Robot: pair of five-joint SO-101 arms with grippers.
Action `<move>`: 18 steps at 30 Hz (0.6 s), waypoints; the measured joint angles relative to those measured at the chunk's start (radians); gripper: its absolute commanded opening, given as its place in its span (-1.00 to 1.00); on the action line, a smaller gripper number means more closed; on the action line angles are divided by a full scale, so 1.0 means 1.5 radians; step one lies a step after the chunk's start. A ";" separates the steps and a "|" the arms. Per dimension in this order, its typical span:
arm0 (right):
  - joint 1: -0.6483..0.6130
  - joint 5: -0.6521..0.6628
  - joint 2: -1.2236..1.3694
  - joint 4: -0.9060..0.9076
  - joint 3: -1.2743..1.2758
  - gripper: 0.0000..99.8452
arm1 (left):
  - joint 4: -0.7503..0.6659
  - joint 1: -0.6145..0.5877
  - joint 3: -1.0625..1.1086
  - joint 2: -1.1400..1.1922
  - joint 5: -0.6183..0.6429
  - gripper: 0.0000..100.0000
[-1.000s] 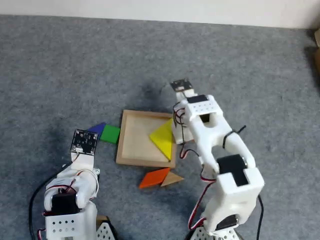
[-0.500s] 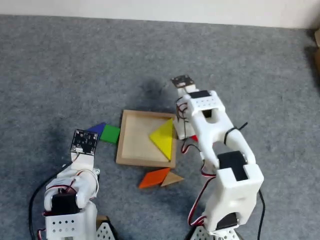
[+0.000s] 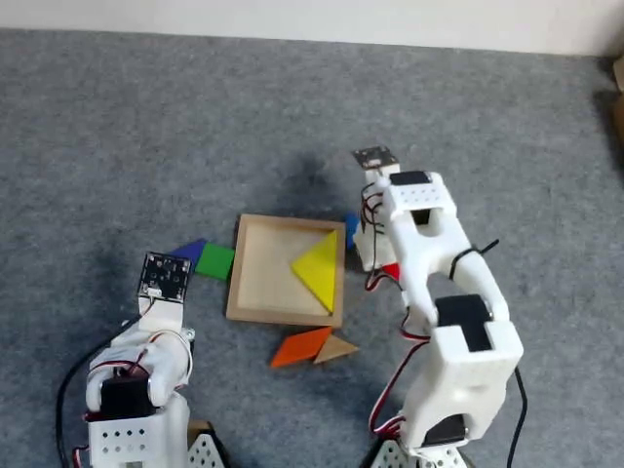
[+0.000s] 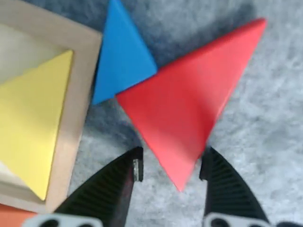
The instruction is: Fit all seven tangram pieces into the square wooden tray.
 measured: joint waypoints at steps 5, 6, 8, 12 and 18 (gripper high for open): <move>0.015 -0.004 -0.037 0.003 0.000 -0.28 | 0.000 0.000 0.000 0.000 0.000 -0.99; 0.013 -0.015 -0.041 0.003 0.000 -0.24 | 0.000 0.000 0.000 0.000 0.000 -0.99; 0.011 -0.044 -0.042 0.003 0.000 -0.23 | 0.000 0.000 0.000 0.000 0.000 -0.99; -0.005 -0.070 -0.042 -0.025 0.000 -0.23 | 0.000 0.000 0.000 0.000 0.000 -0.99; -0.035 -0.130 -0.042 -0.076 0.000 -0.23 | 0.000 0.000 0.000 0.000 0.000 -0.99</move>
